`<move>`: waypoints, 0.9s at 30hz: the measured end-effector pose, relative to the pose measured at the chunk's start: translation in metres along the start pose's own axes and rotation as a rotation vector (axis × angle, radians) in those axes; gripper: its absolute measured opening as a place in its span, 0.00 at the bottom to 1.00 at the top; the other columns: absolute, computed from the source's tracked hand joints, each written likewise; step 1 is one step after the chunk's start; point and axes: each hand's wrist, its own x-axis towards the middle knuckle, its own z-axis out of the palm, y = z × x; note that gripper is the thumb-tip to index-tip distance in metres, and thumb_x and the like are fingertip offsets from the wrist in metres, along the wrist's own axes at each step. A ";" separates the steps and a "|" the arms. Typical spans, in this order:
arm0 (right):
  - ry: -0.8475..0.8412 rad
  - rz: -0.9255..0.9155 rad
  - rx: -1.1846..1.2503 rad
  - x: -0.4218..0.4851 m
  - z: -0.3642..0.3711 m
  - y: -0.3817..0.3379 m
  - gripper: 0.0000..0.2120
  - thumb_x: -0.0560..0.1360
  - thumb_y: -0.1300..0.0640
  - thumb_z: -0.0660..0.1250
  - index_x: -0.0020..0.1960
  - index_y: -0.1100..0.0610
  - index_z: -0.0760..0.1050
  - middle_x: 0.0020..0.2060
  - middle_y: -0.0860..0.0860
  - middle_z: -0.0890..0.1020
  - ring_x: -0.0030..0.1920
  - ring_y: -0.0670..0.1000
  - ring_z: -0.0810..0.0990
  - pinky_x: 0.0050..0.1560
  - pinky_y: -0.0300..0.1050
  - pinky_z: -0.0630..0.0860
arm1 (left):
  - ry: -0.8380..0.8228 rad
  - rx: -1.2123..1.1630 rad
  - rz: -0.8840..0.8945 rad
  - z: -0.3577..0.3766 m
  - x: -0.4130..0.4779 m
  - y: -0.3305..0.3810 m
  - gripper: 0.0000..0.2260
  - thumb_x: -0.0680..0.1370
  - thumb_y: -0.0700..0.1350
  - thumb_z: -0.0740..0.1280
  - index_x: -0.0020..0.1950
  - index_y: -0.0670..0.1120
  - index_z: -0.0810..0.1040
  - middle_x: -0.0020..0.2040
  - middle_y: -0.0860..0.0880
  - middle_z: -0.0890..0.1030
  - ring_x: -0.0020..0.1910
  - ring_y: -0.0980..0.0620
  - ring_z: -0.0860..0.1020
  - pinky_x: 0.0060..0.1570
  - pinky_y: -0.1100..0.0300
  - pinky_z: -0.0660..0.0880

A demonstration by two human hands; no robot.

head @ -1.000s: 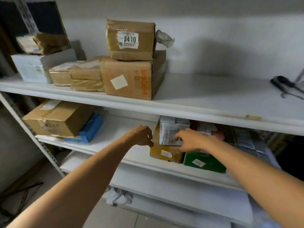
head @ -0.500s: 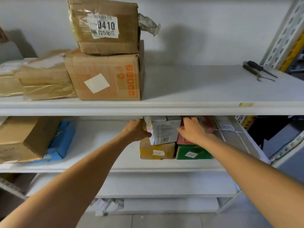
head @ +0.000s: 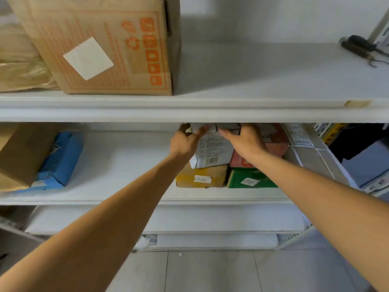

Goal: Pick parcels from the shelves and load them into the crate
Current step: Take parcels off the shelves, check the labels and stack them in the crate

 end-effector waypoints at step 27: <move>0.215 -0.037 0.353 -0.057 0.043 -0.001 0.20 0.69 0.48 0.76 0.53 0.53 0.69 0.47 0.49 0.78 0.45 0.48 0.78 0.38 0.40 0.70 | 0.049 -0.382 -0.067 -0.012 -0.046 -0.034 0.08 0.77 0.53 0.67 0.46 0.49 0.80 0.44 0.47 0.83 0.41 0.54 0.81 0.32 0.67 0.75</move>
